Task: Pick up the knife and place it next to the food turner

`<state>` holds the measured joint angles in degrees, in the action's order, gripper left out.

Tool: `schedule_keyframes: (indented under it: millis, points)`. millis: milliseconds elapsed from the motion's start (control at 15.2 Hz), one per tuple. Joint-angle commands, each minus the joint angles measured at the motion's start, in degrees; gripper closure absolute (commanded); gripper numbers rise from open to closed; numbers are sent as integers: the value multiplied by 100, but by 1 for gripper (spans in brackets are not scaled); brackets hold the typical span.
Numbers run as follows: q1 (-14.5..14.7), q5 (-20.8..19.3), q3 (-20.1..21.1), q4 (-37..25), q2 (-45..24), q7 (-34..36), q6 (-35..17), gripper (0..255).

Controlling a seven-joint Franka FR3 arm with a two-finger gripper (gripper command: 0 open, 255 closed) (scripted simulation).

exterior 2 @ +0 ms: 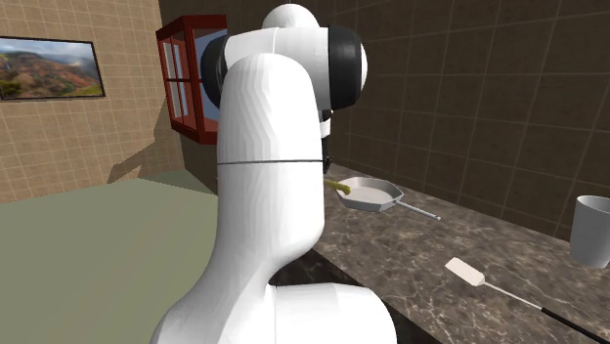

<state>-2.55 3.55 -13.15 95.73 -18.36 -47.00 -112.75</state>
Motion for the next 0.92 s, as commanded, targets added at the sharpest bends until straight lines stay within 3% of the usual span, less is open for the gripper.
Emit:
schedule_keyframes:
  millis: [0, 264, 858]
  points:
    - [1, -11, -4, -114, 33, 7, 148, 255]
    - [1, -27, -10, -299, 88, 16, 386, 255]
    - [-304, -383, -359, 1695, 1598, -573, -146, 255]
